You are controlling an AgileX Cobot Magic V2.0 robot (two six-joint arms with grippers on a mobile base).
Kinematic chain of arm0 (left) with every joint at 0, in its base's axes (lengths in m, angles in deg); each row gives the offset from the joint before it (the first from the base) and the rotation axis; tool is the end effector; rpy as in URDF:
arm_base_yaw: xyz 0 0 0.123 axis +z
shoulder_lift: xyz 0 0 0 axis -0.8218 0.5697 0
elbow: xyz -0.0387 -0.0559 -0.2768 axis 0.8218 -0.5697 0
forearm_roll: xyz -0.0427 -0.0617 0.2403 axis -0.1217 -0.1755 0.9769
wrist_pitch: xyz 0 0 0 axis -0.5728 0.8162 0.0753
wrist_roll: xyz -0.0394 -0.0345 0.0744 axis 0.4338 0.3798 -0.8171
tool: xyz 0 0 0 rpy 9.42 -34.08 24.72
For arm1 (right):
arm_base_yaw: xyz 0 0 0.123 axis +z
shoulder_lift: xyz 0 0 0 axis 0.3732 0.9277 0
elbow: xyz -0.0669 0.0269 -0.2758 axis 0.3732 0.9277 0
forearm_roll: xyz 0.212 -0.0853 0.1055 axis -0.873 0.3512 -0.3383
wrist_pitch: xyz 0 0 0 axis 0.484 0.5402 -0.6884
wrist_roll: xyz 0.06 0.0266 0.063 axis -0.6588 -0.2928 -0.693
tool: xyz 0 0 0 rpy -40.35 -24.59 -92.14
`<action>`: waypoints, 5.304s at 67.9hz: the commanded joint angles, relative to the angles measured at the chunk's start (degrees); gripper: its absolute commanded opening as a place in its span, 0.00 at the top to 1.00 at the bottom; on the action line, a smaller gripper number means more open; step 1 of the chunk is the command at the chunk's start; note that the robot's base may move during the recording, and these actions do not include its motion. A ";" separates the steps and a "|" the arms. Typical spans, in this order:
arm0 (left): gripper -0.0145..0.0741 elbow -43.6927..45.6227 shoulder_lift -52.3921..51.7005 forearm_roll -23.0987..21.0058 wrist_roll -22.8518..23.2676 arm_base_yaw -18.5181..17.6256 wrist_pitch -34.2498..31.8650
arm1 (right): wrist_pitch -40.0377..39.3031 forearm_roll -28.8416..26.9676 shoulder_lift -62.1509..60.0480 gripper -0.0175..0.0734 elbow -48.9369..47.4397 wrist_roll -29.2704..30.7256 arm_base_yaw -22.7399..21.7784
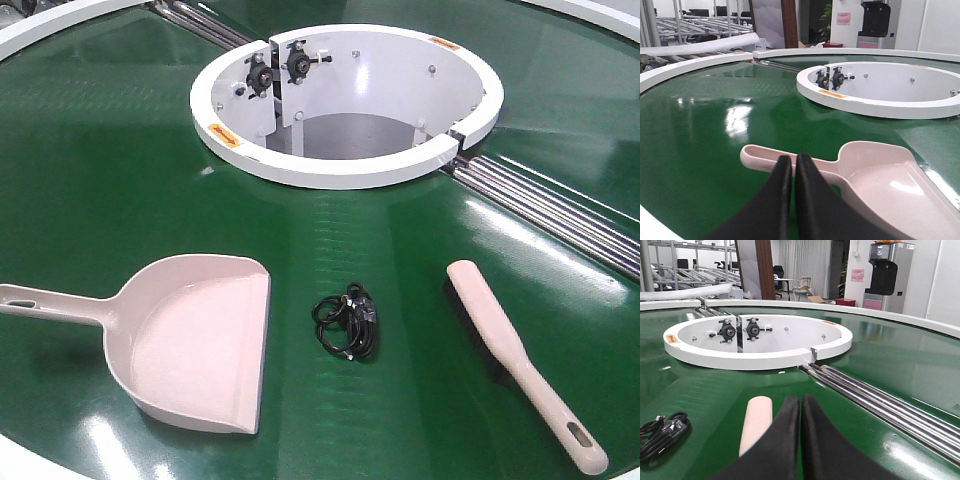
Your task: Clean and inspect green conveyor with broom and dustpan
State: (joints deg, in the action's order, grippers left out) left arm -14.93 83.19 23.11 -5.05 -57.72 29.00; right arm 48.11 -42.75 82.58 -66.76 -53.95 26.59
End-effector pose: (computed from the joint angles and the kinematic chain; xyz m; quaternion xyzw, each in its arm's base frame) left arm 0.0565 -0.0021 0.1957 0.0227 0.7152 -0.0048 0.6986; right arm 0.0566 0.0043 0.1994 -0.0446 0.7003 0.0100 0.7124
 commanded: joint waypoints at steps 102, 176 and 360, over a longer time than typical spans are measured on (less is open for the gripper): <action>0.84 24.57 14.57 -0.11 -0.37 0.14 -1.52 | -3.49 0.10 -1.03 0.82 1.19 0.20 -0.36; 0.22 36.86 38.08 -2.47 -0.12 0.14 18.94 | -3.49 0.10 -1.03 0.82 1.19 0.20 -0.36; 0.23 79.21 102.59 -2.88 -82.45 -6.36 58.69 | -3.49 0.10 -1.03 0.82 1.19 0.20 -0.36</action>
State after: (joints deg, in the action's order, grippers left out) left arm 62.83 187.49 20.64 -87.51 -63.99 88.21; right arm 48.66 -42.75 82.58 -66.76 -53.95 26.59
